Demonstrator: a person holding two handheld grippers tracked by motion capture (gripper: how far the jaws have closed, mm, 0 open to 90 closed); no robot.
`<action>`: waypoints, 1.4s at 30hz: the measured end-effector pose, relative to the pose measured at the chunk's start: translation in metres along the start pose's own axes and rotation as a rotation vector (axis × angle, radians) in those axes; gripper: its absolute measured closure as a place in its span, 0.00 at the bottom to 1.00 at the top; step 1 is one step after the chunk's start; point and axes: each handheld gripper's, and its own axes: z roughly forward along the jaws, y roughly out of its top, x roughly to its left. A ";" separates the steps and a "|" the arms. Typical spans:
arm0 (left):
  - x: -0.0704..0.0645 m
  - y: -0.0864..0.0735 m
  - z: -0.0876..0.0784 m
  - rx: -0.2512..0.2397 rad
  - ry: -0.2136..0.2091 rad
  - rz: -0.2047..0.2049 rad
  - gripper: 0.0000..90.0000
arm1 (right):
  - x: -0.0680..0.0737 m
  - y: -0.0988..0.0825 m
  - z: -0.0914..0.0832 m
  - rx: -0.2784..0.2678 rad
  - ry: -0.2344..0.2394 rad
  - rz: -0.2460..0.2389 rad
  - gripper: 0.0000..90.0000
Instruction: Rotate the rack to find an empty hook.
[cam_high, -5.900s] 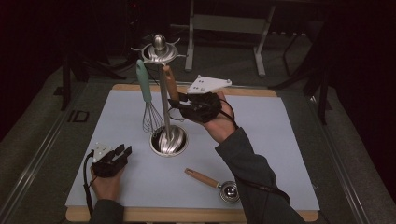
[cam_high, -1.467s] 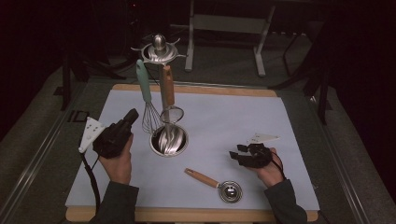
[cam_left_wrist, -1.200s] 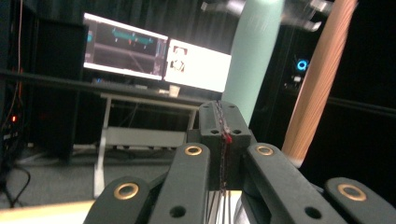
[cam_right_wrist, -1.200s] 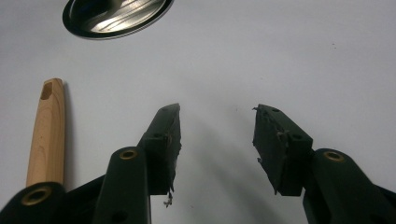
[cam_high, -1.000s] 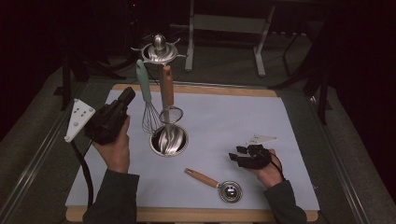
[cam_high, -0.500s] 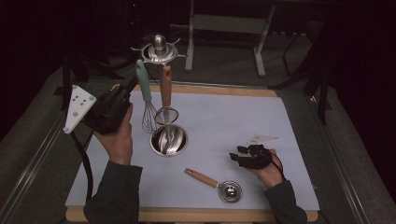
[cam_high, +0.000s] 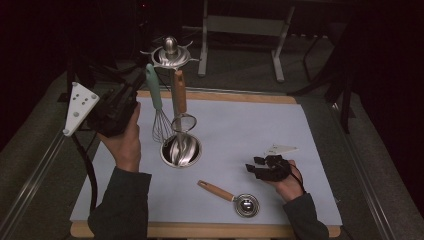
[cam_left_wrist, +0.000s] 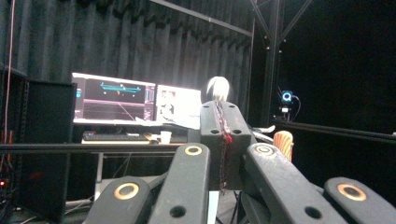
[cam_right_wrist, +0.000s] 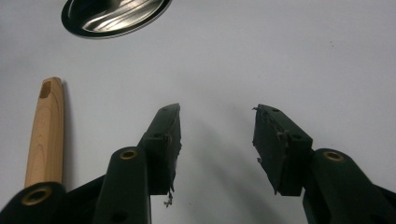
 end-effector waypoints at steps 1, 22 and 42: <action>0.000 0.000 0.001 0.000 0.000 0.001 1.00 | 0.000 0.000 0.000 0.000 0.000 0.000 0.57; -0.002 0.000 0.014 0.031 -0.004 0.015 1.00 | -0.003 -0.001 -0.001 -0.001 -0.001 0.011 0.57; 0.008 -0.003 0.016 0.038 0.023 0.020 1.00 | -0.005 -0.001 -0.004 -0.007 -0.006 0.016 0.57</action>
